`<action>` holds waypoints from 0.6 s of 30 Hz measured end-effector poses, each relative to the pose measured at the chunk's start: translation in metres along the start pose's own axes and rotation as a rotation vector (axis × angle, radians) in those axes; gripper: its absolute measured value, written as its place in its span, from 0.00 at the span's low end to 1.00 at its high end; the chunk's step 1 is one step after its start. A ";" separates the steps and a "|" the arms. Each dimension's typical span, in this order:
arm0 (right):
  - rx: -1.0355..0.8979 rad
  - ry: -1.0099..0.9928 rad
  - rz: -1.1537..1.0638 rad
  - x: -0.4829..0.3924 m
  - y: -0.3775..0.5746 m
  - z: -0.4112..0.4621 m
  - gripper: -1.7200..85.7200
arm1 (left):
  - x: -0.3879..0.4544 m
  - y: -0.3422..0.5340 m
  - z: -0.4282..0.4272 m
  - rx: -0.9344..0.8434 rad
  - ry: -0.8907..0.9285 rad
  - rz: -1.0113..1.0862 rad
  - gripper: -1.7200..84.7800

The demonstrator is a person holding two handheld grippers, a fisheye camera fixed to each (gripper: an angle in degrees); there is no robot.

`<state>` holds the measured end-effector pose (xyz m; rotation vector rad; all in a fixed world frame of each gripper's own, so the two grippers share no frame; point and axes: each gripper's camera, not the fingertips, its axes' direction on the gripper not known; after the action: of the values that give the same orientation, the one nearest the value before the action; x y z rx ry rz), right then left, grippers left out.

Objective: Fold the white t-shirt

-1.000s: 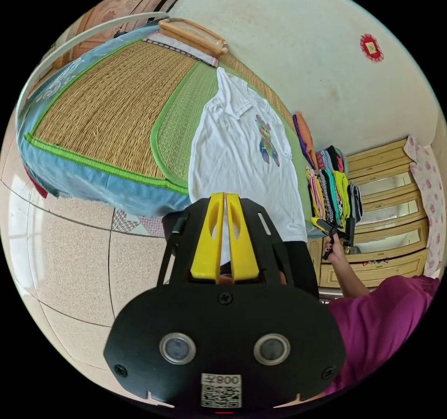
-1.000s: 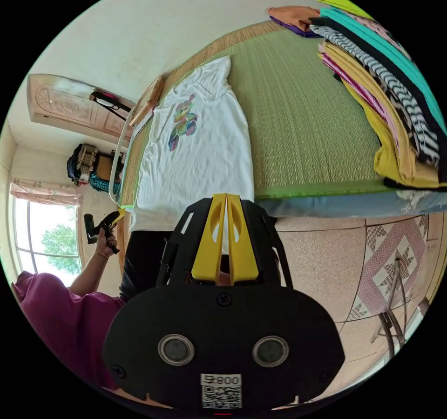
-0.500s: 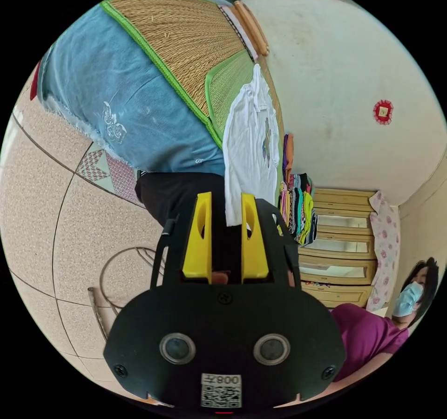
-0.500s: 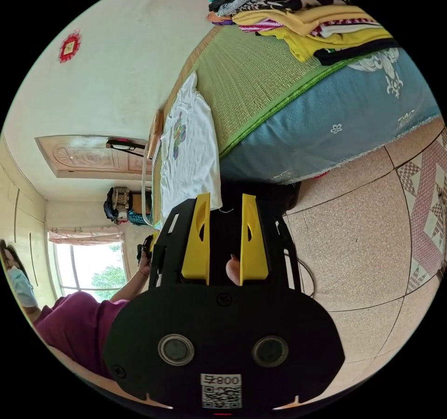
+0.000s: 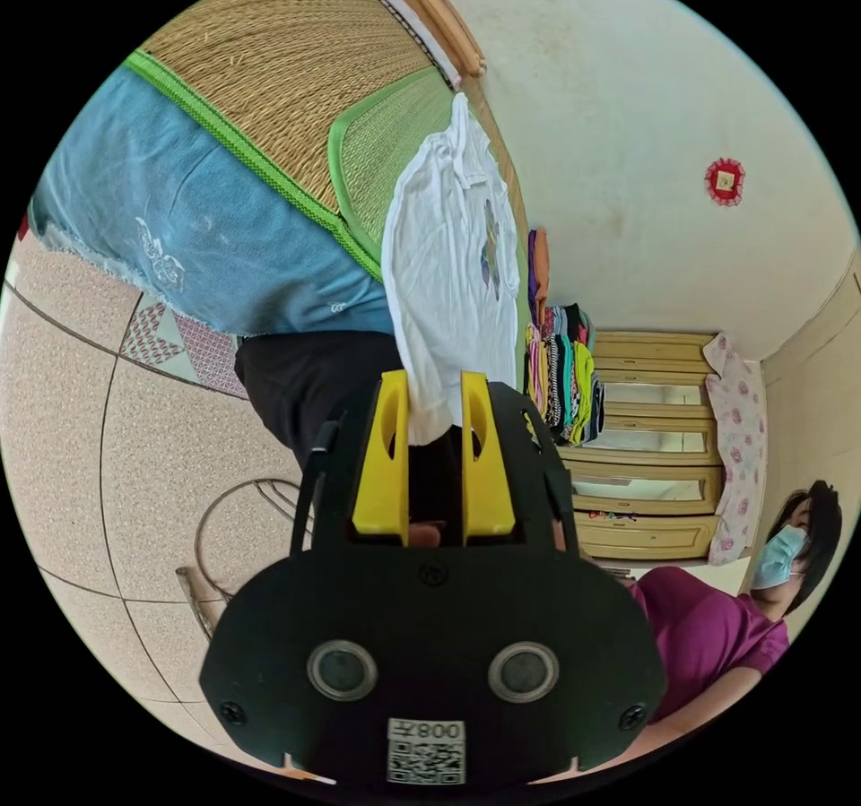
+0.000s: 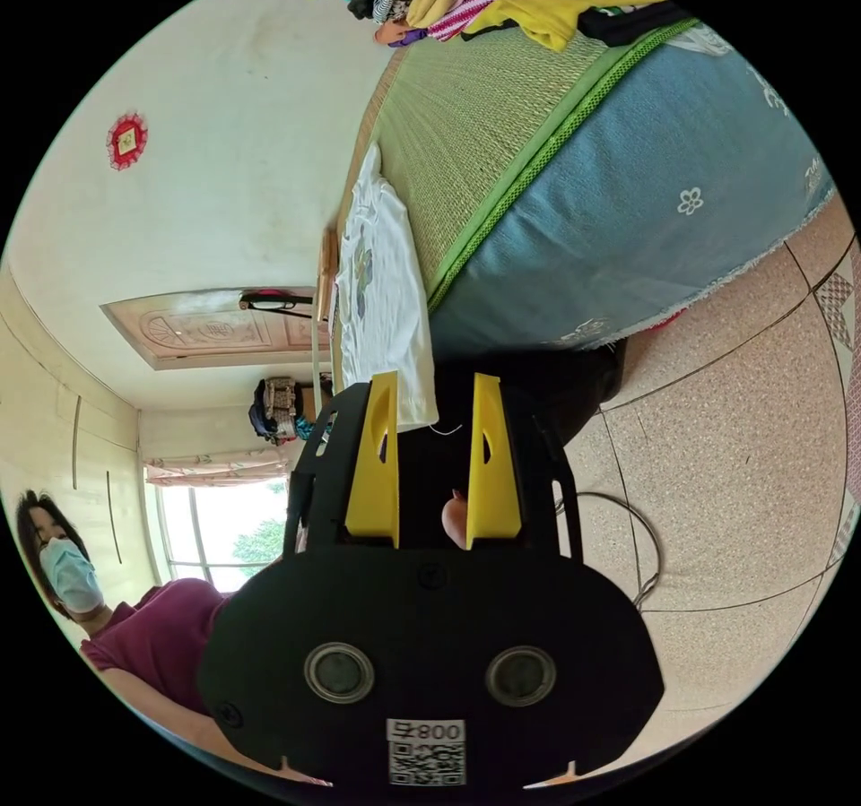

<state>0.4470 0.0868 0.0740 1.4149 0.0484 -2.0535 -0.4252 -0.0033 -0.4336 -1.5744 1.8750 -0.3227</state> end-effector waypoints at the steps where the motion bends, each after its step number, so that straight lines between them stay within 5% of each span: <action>1: -0.009 0.002 0.001 0.001 -0.003 0.002 0.16 | 0.001 0.003 0.000 -0.001 -0.010 0.001 0.11; 18: -0.048 -0.080 0.036 0.025 -0.020 0.024 0.13 | 0.010 0.043 -0.016 -0.030 -0.022 -0.023 0.04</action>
<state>0.4113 0.0821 0.0565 1.2949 0.0379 -2.0632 -0.4694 -0.0060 -0.4502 -1.6139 1.8543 -0.2881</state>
